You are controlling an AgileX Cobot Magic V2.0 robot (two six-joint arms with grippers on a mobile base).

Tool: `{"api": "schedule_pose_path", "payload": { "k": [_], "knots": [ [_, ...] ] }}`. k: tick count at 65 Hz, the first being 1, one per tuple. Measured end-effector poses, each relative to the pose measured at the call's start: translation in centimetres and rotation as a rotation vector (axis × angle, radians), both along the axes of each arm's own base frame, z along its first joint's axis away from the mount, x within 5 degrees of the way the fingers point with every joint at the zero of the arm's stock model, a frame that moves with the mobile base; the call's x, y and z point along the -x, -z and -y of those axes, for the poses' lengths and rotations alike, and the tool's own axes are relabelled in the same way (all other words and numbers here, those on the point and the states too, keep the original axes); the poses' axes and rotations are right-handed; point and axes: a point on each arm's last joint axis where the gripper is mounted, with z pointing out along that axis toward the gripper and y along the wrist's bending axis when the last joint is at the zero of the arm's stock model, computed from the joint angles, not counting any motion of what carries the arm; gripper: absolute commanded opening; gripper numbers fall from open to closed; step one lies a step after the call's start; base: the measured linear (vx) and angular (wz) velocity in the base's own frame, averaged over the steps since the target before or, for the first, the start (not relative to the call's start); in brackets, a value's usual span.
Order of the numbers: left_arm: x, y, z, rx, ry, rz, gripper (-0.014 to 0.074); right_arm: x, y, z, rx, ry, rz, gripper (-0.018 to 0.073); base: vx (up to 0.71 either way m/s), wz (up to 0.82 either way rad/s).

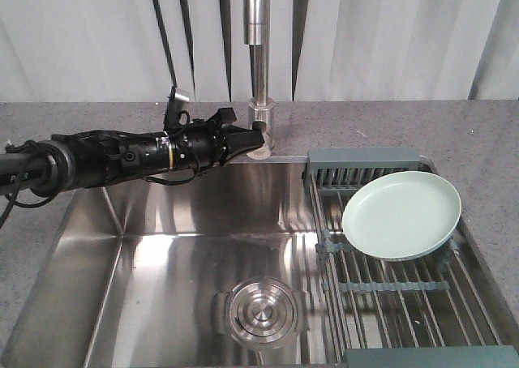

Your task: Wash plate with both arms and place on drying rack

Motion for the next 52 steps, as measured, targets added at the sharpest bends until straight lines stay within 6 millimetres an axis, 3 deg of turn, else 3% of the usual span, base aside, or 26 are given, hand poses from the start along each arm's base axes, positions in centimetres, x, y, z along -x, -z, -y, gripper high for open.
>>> {"api": "schedule_pose_path", "payload": {
  "k": [20, 43, 52],
  "knots": [
    [-1.3, -1.2, 0.4, 0.02, 0.011, 0.061, -0.0006, 0.0, 0.0, 0.0, 0.0, 0.0, 0.0, -0.0007, 0.0, 0.0],
    [-1.3, -1.7, 0.6, 0.037, 0.024, 0.077, -0.0006, 0.0, 0.0, 0.0, 0.0, 0.0, 0.0, -0.0007, 0.0, 0.0],
    [-1.2, -2.7, 0.5, 0.06, 0.025, 0.095, -0.0006, 0.0, 0.0, 0.0, 0.0, 0.0, 0.0, -0.0007, 0.0, 0.0]
  ]
}}
